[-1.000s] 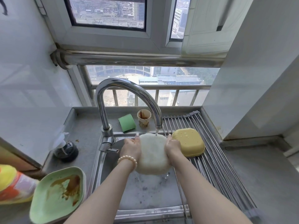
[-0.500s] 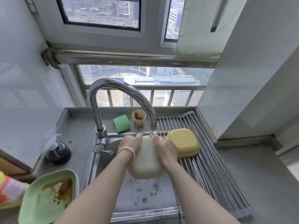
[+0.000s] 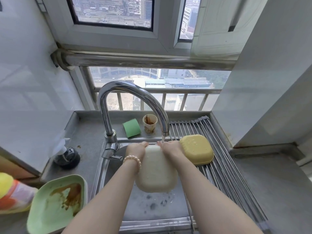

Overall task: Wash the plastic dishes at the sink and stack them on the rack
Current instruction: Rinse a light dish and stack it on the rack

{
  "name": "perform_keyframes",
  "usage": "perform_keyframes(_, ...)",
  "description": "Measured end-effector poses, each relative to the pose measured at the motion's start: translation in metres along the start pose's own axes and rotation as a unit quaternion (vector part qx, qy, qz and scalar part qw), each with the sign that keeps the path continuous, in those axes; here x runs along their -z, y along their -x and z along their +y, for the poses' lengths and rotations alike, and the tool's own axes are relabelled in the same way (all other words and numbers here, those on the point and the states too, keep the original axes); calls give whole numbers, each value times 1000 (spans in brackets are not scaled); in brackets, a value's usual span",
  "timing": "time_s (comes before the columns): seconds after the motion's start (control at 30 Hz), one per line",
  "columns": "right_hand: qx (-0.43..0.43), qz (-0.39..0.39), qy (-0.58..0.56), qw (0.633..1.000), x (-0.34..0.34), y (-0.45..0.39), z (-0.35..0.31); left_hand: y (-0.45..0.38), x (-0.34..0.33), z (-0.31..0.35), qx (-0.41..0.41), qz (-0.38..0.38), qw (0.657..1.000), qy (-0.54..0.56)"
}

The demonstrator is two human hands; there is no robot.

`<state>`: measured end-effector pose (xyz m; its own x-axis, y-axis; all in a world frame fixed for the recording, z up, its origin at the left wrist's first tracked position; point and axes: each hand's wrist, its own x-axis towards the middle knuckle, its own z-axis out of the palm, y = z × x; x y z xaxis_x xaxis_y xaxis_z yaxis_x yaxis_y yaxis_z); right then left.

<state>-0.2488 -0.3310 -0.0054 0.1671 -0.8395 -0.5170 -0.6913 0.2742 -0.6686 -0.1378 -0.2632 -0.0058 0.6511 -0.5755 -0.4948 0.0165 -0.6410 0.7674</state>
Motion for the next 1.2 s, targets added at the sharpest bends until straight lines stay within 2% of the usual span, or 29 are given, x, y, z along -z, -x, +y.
perform_keyframes(0.1,-39,20,-57,997,2,-12,4,9,-6,-2,-51,9,998,-24)
perform_keyframes(0.2,-114,46,-231,965,10,-19,14,23,-13,-13,-159,18,969,-191)
perform_keyframes(0.23,-135,55,-262,954,14,-18,16,27,-17,-19,-172,13,966,-194)
perform_keyframes(0.3,-160,78,-312,933,18,-16,20,30,-25,-27,-145,9,986,-82)
perform_keyframes(0.37,-148,76,-333,928,16,-11,19,32,-30,-31,-96,59,991,69)
perform_keyframes(0.43,-107,93,-281,949,6,-4,21,31,-31,-26,-28,123,971,204)
perform_keyframes(0.47,-80,121,-234,961,0,2,19,28,-30,-22,5,145,961,237)
perform_keyframes(0.53,-9,169,-96,981,-12,17,15,26,-28,-17,57,196,945,256)
perform_keyframes(0.63,101,197,95,971,-30,34,16,15,-24,-16,153,205,917,307)
perform_keyframes(0.73,207,195,189,940,-44,46,25,7,-18,-21,179,136,936,270)
perform_keyframes(0.77,231,187,184,937,-45,46,29,3,-20,-27,152,137,959,196)
perform_keyframes(0.8,240,181,155,941,-44,45,32,2,-18,-29,158,137,959,189)
perform_keyframes(0.83,231,180,107,950,-42,41,33,1,-17,-27,186,129,938,264)
perform_keyframes(0.87,193,176,51,964,-39,34,34,1,-17,-27,187,107,927,307)
perform_keyframes(0.93,48,125,-85,987,-30,17,35,7,-18,-26,173,93,939,281)
perform_keyframes(1.0,-79,27,-263,961,-21,3,37,4,-16,-25,192,83,920,332)
perform_keyframes(1.03,-103,-13,-330,938,-17,0,40,2,-13,-24,194,51,919,338)
perform_keyframes(1.1,-91,-59,-380,919,-10,-3,42,-3,-12,-31,187,-7,936,297)
perform_keyframes(1.2,-42,-93,-379,920,1,3,39,-5,-10,-40,217,-95,935,263)
